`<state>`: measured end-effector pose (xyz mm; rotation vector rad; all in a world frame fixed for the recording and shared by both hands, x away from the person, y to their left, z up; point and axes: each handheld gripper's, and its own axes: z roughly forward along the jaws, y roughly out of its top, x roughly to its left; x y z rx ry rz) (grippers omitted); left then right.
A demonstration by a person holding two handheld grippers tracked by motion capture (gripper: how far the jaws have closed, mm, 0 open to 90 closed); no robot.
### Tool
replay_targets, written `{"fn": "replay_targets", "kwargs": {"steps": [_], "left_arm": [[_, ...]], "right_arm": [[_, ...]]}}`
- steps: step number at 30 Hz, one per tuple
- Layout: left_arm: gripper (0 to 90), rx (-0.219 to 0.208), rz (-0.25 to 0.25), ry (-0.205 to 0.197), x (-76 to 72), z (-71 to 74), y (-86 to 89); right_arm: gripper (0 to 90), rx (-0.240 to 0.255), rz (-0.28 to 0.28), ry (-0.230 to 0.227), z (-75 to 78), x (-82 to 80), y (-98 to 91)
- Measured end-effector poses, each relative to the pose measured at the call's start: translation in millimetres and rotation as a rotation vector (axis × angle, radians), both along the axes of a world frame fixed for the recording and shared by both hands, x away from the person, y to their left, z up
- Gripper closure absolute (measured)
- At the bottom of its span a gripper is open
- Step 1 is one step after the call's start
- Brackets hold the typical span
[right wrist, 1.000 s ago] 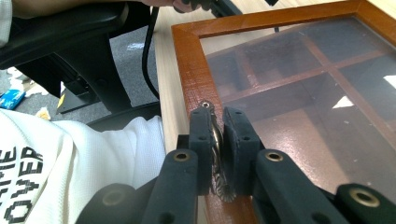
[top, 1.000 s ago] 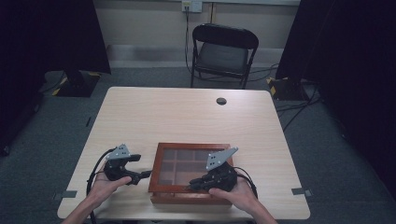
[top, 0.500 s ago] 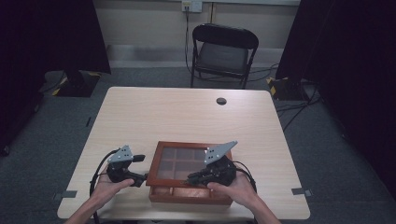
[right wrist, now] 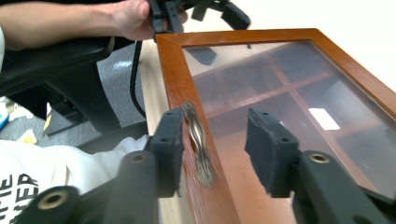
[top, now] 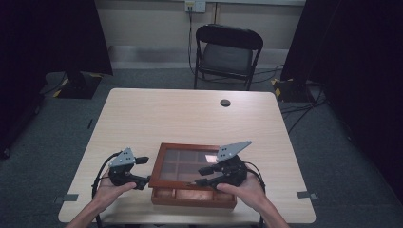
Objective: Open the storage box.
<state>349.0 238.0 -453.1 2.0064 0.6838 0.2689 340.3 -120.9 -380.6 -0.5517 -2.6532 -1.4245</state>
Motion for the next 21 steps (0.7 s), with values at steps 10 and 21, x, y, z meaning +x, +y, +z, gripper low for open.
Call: {"fn": "replay_targets", "kwargs": {"steps": [10, 21], "left_arm": [[21.0, -0.049, -0.001, -0.018, 1.0, 10.4, -4.0], [21.0, -0.092, -0.007, -0.046, 0.5, 20.5, -12.8]], "right_arm": [[32.1, 0.047, -0.103, 0.001, -4.4, -0.8, -36.9], [22.5, 0.073, -0.168, -0.05, -6.0, -6.7, -57.9]]}}
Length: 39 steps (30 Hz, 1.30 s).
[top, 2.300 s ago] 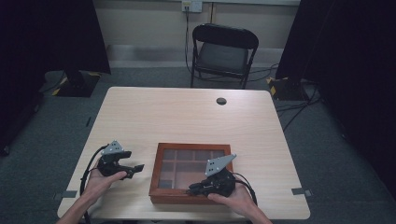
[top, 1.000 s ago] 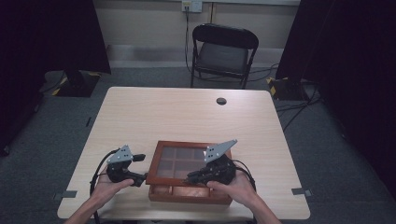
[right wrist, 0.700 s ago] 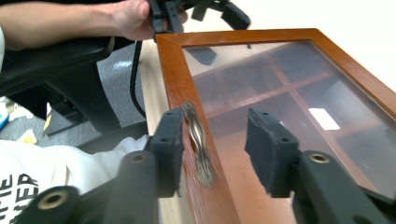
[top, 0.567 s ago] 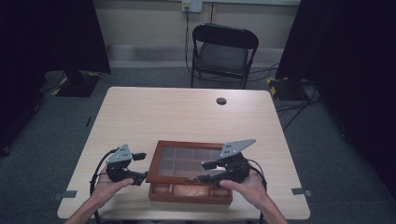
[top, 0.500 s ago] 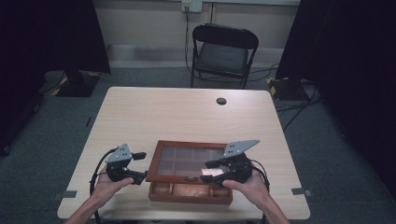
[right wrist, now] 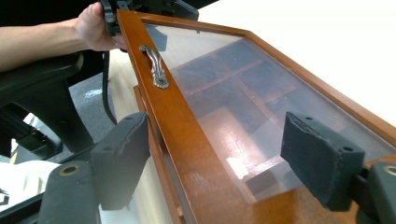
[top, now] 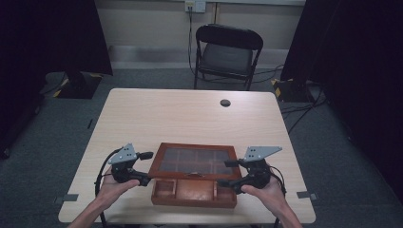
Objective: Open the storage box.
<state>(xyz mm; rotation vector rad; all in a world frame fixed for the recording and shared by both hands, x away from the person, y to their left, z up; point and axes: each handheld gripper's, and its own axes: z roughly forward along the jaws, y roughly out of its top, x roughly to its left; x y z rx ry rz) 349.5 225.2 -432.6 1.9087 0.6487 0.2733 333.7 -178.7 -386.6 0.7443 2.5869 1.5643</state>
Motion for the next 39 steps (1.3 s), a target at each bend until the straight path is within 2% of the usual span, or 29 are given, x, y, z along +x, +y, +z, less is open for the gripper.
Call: {"fn": "replay_targets", "kwargs": {"steps": [5, 11, 19, 20, 25, 30, 32, 34, 36, 39], "left_arm": [[22.7, -0.02, -0.003, -0.013, 2.3, 9.0, 0.6], [23.5, -0.046, -0.023, -0.018, 6.8, 21.1, 1.5], [24.4, -0.053, -0.01, -0.029, 12.8, 28.8, 0.7], [25.1, -0.067, -0.007, -0.019, 13.6, 29.5, -0.4], [27.4, -0.061, -0.017, -0.012, 23.2, 35.0, -5.0], [29.8, -0.073, -0.01, -0.004, 29.1, 37.3, -10.2], [31.2, -0.092, -0.003, 0.009, 31.9, 37.9, -11.5], [31.6, -0.084, 0.007, 0.018, 34.8, 41.0, -13.6], [31.3, -0.064, 0.014, 0.002, 37.9, 45.6, -15.2], [32.1, -0.07, 0.024, -0.006, 41.6, 48.5, -16.5]], "right_arm": [[20.7, -0.007, -0.016, -0.02, 1.3, 1.5, -0.3], [23.7, -0.011, -0.062, -0.073, 4.7, 6.0, -1.3], [24.6, -0.019, -0.095, -0.07, 5.3, 19.3, -4.2], [24.9, -0.02, -0.097, -0.074, 6.4, 21.1, -4.2], [29.0, -0.013, -0.121, -0.077, 8.8, 28.2, -4.9], [33.1, 0.026, -0.145, -0.068, 10.9, 36.3, -6.6], [35.4, 0.036, -0.15, -0.067, 13.1, 40.4, -8.0], [37.1, 0.039, -0.15, -0.074, 15.7, 44.3, -8.7], [39.9, 0.042, -0.151, -0.08, 17.7, 47.4, -8.5], [42.8, 0.053, -0.157, -0.093, 20.6, 51.7, -8.1]]}}
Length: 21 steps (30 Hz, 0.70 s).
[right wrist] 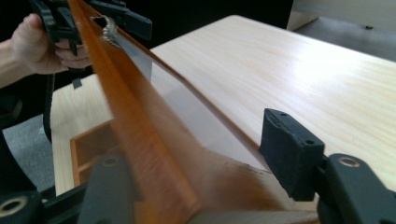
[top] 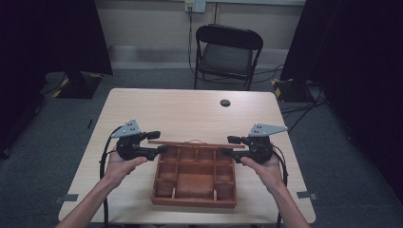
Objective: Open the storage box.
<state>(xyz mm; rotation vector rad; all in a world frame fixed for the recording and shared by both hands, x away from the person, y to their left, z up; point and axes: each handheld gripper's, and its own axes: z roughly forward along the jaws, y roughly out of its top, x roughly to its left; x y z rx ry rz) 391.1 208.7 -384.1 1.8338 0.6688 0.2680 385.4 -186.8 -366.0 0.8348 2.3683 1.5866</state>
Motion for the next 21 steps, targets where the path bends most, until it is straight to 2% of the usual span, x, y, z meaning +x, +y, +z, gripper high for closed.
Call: {"fn": "replay_targets", "kwargs": {"steps": [2, 4, 7, 10, 11, 12, 21], "left_arm": [[34.8, -0.01, -0.003, 0.001, 3.6, 2.0, -0.4], [39.5, -0.028, -0.002, -0.015, 7.7, 4.1, -0.9], [45.0, -0.026, 0.004, -0.018, 9.6, 5.1, -2.8], [46.3, -0.018, 0.005, -0.031, 12.5, 5.9, -2.7], [46.6, -0.025, 0.006, -0.023, 13.0, 6.1, -3.3], [47.0, -0.014, 0.004, -0.028, 14.7, 7.0, -2.8], [48.6, -0.04, 0.016, -0.026, 23.3, 6.6, -2.1]], "right_arm": [[44.3, 0.01, -0.007, -0.008, 1.5, 4.3, 0.2], [45.1, 0.032, -0.02, -0.015, 1.7, 7.9, 0.3], [45.8, 0.049, -0.043, -0.02, -1.6, 12.6, 0.5], [46.3, 0.054, -0.044, -0.018, -1.9, 16.5, 0.6], [46.6, 0.052, -0.043, -0.017, -1.3, 17.5, 0.5], [46.9, 0.052, -0.044, -0.017, -0.8, 18.4, 0.6], [47.2, 0.058, -0.045, -0.007, 0.8, 32.4, 4.6]]}}
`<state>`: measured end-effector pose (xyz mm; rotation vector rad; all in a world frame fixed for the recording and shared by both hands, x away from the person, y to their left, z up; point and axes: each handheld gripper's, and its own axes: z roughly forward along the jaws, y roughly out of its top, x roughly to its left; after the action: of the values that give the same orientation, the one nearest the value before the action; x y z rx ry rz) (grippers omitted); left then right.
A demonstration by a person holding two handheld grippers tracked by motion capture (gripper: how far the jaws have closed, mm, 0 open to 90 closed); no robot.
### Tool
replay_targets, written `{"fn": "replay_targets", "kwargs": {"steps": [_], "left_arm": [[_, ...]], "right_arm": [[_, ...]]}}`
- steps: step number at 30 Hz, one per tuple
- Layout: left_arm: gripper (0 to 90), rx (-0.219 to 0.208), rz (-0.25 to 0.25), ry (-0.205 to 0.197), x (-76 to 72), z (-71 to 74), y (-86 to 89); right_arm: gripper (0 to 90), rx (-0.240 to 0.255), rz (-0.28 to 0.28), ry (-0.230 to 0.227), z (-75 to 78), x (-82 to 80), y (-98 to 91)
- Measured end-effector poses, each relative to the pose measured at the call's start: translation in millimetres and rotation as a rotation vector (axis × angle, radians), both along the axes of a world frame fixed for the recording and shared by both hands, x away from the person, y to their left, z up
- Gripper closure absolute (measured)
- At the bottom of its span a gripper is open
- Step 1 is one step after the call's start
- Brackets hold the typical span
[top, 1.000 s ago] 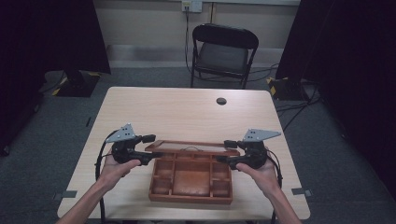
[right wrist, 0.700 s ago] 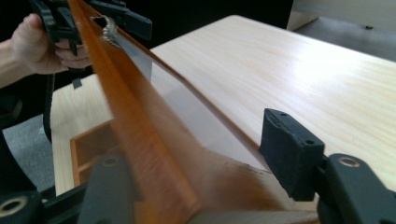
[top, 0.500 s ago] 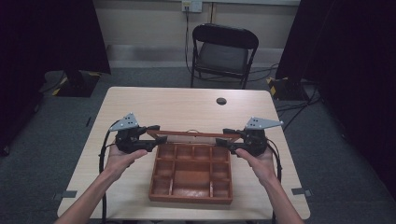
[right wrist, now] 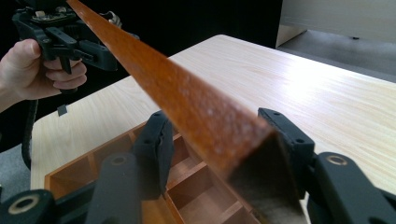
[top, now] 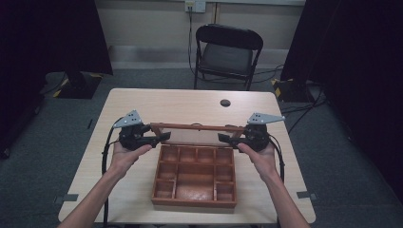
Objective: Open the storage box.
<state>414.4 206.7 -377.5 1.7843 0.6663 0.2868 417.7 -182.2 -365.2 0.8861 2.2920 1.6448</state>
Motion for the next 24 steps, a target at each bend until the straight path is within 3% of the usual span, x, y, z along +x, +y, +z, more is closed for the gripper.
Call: {"fn": "replay_targets", "kwargs": {"steps": [5, 13, 19, 24], "left_arm": [[49.6, 0.01, 0.001, -0.004, 1.4, -1.3, 0.8], [49.5, -0.013, 0.025, 0.014, 8.5, -11.7, 0.5], [49.8, 0.017, 0.032, 0.038, 15.3, -23.1, -0.8], [50.3, 0.008, 0.033, 0.054, 19.8, -29.2, -0.9]], "right_arm": [[46.6, -0.023, -0.003, 0.01, -5.4, 3.9, 2.3], [47.0, 0.011, -0.014, -0.001, -8.1, 8.7, -1.9], [47.1, 0.009, -0.027, 0.016, -16.0, 13.8, -2.3], [45.8, 0.007, -0.05, 0.032, -26.9, 17.8, -3.8]]}}
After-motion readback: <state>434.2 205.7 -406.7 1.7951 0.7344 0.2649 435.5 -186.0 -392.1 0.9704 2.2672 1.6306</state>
